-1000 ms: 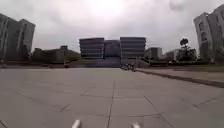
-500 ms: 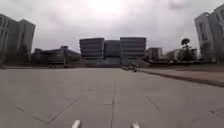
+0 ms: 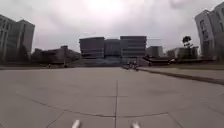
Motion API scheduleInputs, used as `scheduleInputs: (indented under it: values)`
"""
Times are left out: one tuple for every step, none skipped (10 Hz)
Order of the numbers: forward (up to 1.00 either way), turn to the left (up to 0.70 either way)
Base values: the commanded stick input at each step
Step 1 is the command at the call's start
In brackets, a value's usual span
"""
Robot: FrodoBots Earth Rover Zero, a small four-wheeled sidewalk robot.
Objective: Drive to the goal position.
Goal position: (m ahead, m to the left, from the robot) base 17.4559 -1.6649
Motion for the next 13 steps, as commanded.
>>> scheduleInputs:
  values:
    - [0.85, 0.00]
    - [0.85, 0.00]
    - [0.85, 0.00]
    - [0.85, 0.00]
    - [0.85, 0.00]
    - [0.85, 0.00]
    - [0.85, 0.00]
    - [0.85, 0.00]
    - [0.85, 0.00]
    - [0.85, 0.00]
    - [0.85, 0.00]
    - [0.85, 0.00]
    - [0.85, 0.00]
